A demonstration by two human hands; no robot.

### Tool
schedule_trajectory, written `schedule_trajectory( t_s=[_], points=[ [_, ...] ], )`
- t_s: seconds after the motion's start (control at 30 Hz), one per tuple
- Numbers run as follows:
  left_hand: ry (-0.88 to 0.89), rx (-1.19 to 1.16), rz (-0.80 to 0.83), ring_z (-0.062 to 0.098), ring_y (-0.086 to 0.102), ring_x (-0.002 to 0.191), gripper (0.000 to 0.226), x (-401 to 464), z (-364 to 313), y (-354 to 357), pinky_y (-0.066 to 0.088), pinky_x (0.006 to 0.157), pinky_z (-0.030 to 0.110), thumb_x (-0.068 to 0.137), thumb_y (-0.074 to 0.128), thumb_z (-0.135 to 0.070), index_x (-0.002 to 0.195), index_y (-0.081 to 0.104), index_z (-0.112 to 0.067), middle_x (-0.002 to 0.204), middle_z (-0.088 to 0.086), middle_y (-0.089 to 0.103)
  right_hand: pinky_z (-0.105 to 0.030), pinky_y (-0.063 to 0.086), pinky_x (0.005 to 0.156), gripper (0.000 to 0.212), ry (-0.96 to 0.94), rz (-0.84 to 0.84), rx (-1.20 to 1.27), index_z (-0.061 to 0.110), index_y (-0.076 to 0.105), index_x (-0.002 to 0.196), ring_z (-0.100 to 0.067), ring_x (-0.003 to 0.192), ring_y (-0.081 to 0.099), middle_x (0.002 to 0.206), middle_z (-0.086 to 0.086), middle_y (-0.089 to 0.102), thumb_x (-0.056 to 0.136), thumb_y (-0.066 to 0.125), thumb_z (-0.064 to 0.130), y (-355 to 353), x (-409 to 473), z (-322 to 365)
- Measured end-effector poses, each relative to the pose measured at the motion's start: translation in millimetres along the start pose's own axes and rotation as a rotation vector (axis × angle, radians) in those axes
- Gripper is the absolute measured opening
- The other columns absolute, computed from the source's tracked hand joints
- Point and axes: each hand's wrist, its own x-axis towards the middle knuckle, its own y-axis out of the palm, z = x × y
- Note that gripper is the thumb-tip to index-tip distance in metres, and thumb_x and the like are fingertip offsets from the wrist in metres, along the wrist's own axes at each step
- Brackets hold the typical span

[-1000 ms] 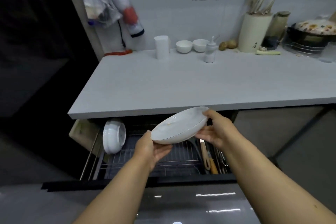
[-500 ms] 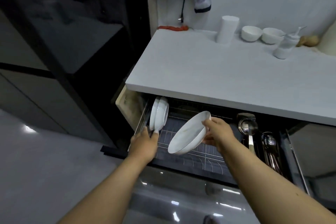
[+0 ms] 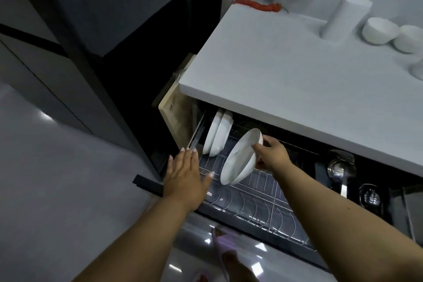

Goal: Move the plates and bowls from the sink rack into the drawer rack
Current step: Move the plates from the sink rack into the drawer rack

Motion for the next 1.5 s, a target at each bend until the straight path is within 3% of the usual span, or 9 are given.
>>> schedule_trajectory(
  t_s=[0.17, 0.27, 0.47, 0.6, 0.7, 0.87, 1.0, 1.23, 1.5],
  points=[
    [0.048, 0.009, 0.005, 0.017, -0.016, 0.147, 0.080, 10, 2, 9, -0.013, 0.118, 0.040, 0.093, 0.008, -0.064, 0.152, -0.011, -0.014, 0.161, 0.005, -0.009, -0.046, 0.058, 0.069, 0.041, 0.000, 0.011, -0.066, 0.015, 0.052, 0.129, -0.033, 0.093, 0.064, 0.112, -0.012, 0.062, 0.089, 0.060, 0.012, 13, 33, 6],
    [0.045, 0.010, 0.009, 0.018, -0.009, 0.148, 0.086, 12, 6, 14, -0.009, 0.117, 0.040, 0.085, 0.000, -0.068, 0.152, -0.011, -0.015, 0.161, 0.004, -0.003, -0.053, 0.056, 0.079, 0.052, 0.015, 0.036, -0.142, 0.016, 0.045, 0.136, -0.035, 0.100, 0.063, 0.119, -0.013, 0.060, 0.088, 0.064, 0.018, 23, 48, 8],
    [0.048, -0.018, 0.032, 0.018, -0.004, 0.148, 0.080, 13, 6, 11, -0.001, 0.120, 0.043, 0.093, 0.016, -0.064, 0.152, -0.010, -0.015, 0.162, 0.004, 0.000, -0.058, 0.050, 0.088, 0.067, 0.093, -0.011, -0.110, 0.008, 0.031, 0.139, -0.038, 0.113, 0.056, 0.131, -0.017, 0.051, 0.086, 0.069, 0.022, 43, 72, 6],
    [0.047, -0.028, 0.033, 0.017, -0.002, 0.148, 0.080, 13, 6, 10, 0.002, 0.120, 0.042, 0.093, 0.017, -0.063, 0.152, -0.008, -0.016, 0.162, 0.002, 0.002, -0.056, 0.049, 0.091, 0.067, 0.084, -0.065, -0.186, -0.002, 0.030, 0.131, -0.038, 0.113, 0.055, 0.129, -0.022, 0.052, 0.085, 0.070, 0.026, 52, 82, 6],
    [0.043, -0.045, 0.034, 0.017, 0.001, 0.147, 0.080, 14, 5, 11, 0.003, 0.120, 0.041, 0.093, 0.020, -0.063, 0.152, -0.007, -0.016, 0.161, 0.002, 0.004, -0.045, 0.047, 0.095, 0.064, 0.057, -0.079, -0.289, -0.006, 0.030, 0.127, -0.037, 0.115, 0.055, 0.129, -0.023, 0.053, 0.087, 0.068, 0.027, 59, 87, 9],
    [0.050, -0.041, 0.028, 0.017, 0.005, 0.147, 0.089, 15, 8, 13, 0.004, 0.120, 0.041, 0.079, 0.001, -0.066, 0.152, -0.004, -0.016, 0.161, 0.002, 0.008, -0.040, 0.044, 0.096, 0.068, 0.028, -0.077, -0.369, -0.008, 0.030, 0.126, -0.037, 0.118, 0.054, 0.130, -0.023, 0.053, 0.086, 0.068, 0.031, 70, 94, 14],
    [0.055, -0.051, 0.010, 0.016, 0.008, 0.147, 0.091, 15, 8, 13, 0.006, 0.120, 0.038, 0.077, -0.001, -0.065, 0.153, 0.001, -0.015, 0.161, 0.001, 0.010, -0.037, 0.043, 0.094, 0.067, 0.026, -0.076, -0.402, -0.009, 0.031, 0.128, -0.036, 0.119, 0.054, 0.130, -0.022, 0.055, 0.087, 0.067, 0.031, 77, 99, 18],
    [0.041, -0.078, 0.026, 0.015, 0.008, 0.147, 0.092, 16, 8, 14, 0.007, 0.120, 0.039, 0.075, 0.000, -0.066, 0.153, 0.001, -0.016, 0.161, 0.000, 0.011, -0.037, 0.048, 0.089, 0.050, 0.000, -0.037, -0.483, -0.006, 0.059, 0.109, -0.035, 0.104, 0.062, 0.110, -0.021, 0.066, 0.087, 0.065, 0.038, 87, 112, 15],
    [0.046, -0.098, 0.024, 0.015, 0.012, 0.146, 0.091, 15, 8, 12, 0.006, 0.120, 0.037, 0.077, 0.004, -0.065, 0.153, 0.005, -0.015, 0.160, 0.001, 0.014, -0.035, 0.044, 0.095, 0.064, 0.024, -0.015, -0.559, -0.003, 0.051, 0.129, -0.034, 0.116, 0.056, 0.126, -0.018, 0.061, 0.088, 0.060, 0.046, 88, 126, 11]
  ],
)
